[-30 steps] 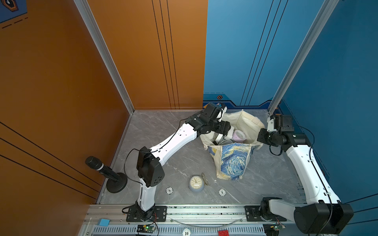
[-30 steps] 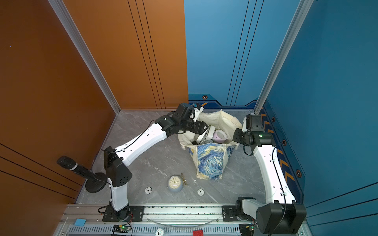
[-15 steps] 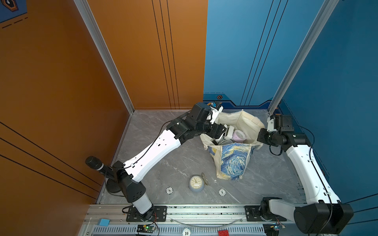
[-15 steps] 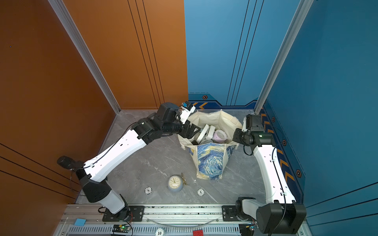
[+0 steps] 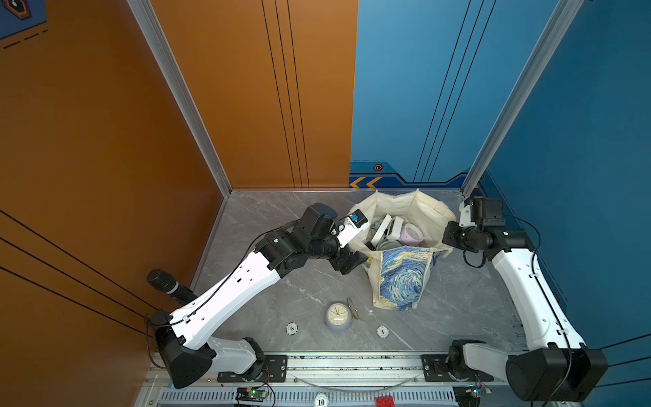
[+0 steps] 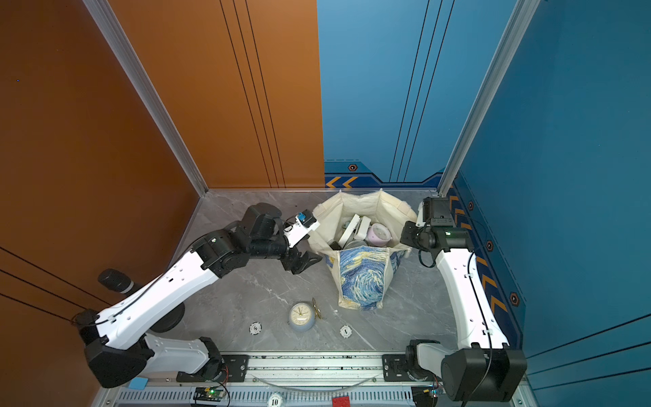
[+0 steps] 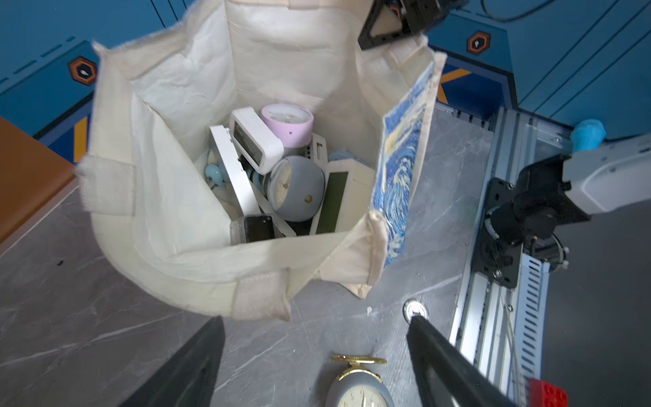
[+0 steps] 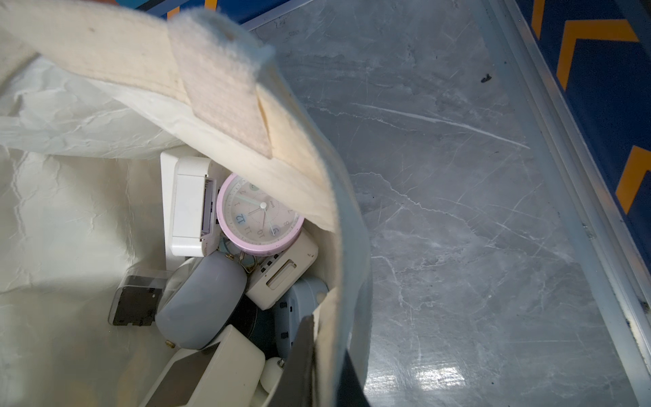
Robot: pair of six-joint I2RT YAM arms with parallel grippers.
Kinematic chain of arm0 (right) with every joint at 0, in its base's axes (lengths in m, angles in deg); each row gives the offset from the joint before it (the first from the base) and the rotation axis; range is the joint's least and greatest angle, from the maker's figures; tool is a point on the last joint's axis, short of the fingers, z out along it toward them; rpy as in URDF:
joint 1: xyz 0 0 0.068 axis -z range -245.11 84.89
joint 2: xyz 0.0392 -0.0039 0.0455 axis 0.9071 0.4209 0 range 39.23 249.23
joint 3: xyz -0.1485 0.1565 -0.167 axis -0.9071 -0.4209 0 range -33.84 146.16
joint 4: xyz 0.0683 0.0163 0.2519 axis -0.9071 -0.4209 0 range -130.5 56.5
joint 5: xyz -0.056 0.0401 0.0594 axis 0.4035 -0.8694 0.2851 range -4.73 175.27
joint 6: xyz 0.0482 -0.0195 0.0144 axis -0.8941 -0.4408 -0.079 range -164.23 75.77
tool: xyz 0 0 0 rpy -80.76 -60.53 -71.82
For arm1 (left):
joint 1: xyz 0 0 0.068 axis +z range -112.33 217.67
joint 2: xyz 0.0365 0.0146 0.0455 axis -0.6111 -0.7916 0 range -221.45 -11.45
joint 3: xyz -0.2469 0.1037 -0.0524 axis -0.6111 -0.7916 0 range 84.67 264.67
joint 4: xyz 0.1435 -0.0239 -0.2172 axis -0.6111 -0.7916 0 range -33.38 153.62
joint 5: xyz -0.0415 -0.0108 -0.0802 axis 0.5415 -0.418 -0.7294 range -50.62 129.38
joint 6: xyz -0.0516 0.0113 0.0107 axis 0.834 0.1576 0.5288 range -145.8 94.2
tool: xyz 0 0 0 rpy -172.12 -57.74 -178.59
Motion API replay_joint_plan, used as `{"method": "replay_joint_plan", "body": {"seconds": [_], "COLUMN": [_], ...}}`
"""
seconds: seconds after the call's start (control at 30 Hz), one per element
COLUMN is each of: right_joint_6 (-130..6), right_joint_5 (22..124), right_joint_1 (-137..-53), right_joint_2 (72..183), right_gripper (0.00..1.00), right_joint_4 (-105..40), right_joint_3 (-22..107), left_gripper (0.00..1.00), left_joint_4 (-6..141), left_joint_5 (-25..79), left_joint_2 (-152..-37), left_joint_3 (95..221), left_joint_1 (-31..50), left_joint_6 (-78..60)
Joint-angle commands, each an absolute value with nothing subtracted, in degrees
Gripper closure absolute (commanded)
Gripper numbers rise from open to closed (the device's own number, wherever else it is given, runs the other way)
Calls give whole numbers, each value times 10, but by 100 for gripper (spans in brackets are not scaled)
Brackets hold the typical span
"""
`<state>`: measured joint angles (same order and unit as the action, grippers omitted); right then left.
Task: Put the alarm clock into the canvas bag
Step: Pick up the alarm from the center of the board.
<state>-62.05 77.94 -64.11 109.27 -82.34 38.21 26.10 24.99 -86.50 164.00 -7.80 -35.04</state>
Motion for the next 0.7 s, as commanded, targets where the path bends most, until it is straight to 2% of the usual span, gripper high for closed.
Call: {"method": "replay_joint_plan", "body": {"seconds": [0.0,0.2,0.33,0.67], "right_joint_6": [-611,-609,-609,-611], "right_joint_5": [774,774,772,766], "right_joint_1": [-647,-646,-647,-648], "right_joint_2": [1100,1100,1101,1105], "right_gripper": [90,90,90,90], "right_joint_4": [-822,-821,-822,-822], "right_joint_3": [392,393,393,396], "left_gripper": [16,6,1,2], "left_joint_4": [270,327,366,484], "left_joint_5": [182,112,112,140], "left_joint_2": [-842,-799,-768,-709], "left_joint_3": [1589,1481,1399,1237], "left_joint_1": [-73,-76,-79,-95], "left_joint_6": [-424,-479,-482,-458]}}
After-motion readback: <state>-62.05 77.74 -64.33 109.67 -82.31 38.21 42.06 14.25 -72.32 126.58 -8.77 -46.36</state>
